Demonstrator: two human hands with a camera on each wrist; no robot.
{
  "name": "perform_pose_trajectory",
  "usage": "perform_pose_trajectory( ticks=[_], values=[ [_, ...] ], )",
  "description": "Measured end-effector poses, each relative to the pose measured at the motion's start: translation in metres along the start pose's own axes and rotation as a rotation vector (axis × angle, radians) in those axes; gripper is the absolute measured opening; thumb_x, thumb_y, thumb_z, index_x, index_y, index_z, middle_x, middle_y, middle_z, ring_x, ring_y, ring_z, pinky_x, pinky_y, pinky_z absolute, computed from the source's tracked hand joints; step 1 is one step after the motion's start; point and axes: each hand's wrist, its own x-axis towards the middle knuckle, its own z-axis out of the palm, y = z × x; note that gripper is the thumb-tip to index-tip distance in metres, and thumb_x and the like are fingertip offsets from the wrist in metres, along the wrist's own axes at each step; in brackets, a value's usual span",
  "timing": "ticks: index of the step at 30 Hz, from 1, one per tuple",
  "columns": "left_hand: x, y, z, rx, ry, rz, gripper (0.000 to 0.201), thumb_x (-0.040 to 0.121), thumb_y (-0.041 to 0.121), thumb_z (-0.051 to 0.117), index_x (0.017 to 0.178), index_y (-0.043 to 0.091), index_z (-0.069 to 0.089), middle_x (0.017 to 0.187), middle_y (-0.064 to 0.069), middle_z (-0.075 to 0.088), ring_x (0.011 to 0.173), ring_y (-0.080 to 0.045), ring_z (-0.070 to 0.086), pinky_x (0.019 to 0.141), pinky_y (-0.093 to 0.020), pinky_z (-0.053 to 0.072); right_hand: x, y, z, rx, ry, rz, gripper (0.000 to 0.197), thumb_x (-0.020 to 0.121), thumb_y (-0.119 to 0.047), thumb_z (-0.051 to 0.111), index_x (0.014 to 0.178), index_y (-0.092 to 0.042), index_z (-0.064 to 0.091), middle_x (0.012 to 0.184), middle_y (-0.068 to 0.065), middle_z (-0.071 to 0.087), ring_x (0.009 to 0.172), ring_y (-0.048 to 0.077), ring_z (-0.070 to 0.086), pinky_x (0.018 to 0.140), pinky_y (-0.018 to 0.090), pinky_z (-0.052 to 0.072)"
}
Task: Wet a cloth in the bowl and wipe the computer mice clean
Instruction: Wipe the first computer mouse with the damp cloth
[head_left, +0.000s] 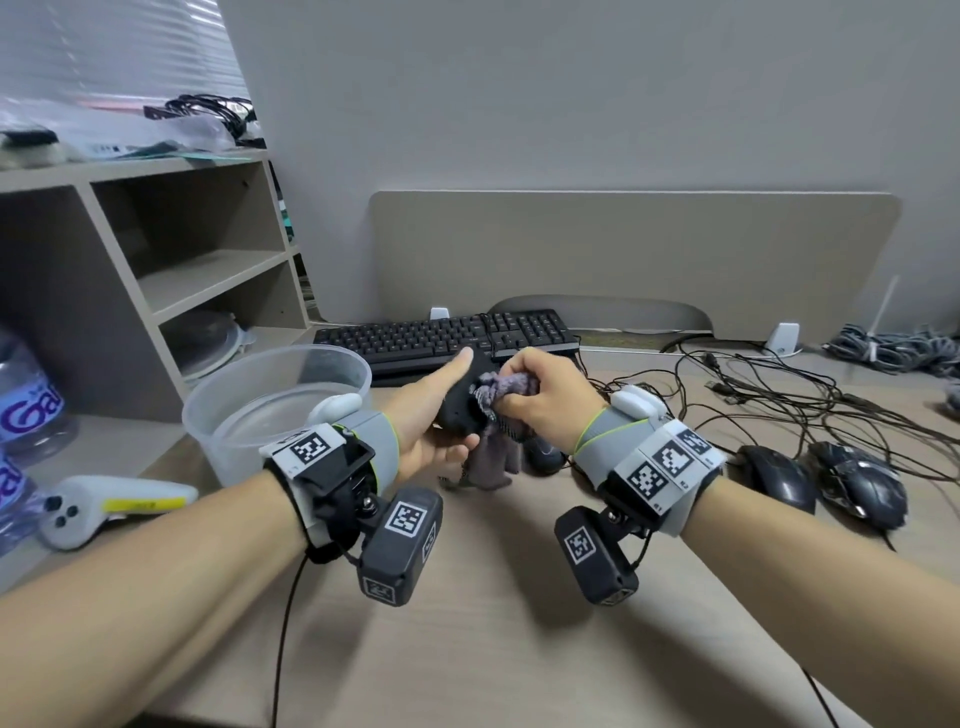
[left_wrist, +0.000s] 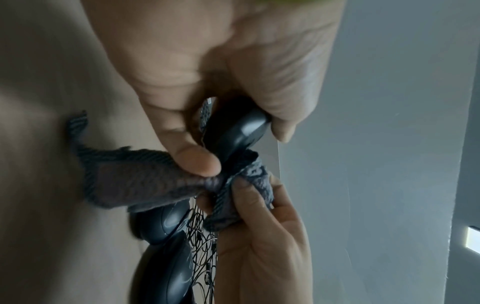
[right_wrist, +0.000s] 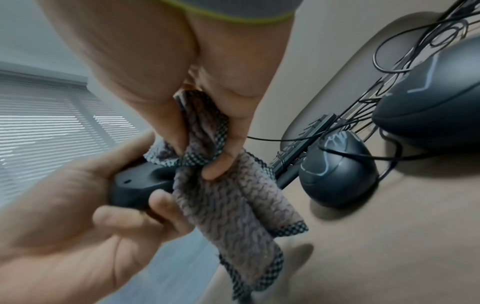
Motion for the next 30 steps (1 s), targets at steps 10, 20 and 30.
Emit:
perform_pose_trajectory(
  ticks=[10,20,30],
  values=[
    [-0.006,-0.001,-0.001,0.02,-0.019,0.1,0.018,0.097,0.025,0.057,0.105,0.01,0.063,0.078,-0.011,0.071,0.059,-0.026,0.068,0.041,-0.022,0.048,0.011,0.003,-0.015,-0.022,0.067,0.067,0.026,0.069,-0.008,0.067,0.063,-0.028,0.051,0.067,0.0,0.059,0.065,0.02,0.056,0.068,0.039,0.053],
    [-0.005,-0.006,-0.003,0.135,-0.051,0.127,0.02,0.098,0.03,0.053,0.109,0.016,0.062,0.082,-0.006,0.072,0.064,-0.022,0.069,0.043,-0.021,0.046,0.008,0.002,-0.015,-0.096,0.038,0.026,0.028,0.068,-0.005,0.062,0.06,-0.027,0.047,0.066,-0.004,0.055,0.065,0.019,0.051,0.064,0.029,0.044],
    [-0.003,-0.013,-0.006,0.371,-0.002,0.222,0.012,0.093,0.013,0.063,0.101,0.012,0.054,0.095,-0.011,0.063,0.076,-0.027,0.067,0.048,-0.036,0.059,0.004,0.006,-0.017,-0.146,0.092,0.014,0.018,0.07,-0.009,0.065,0.074,-0.024,0.056,0.074,-0.001,0.058,0.069,0.019,0.052,0.067,0.032,0.045]
  ],
)
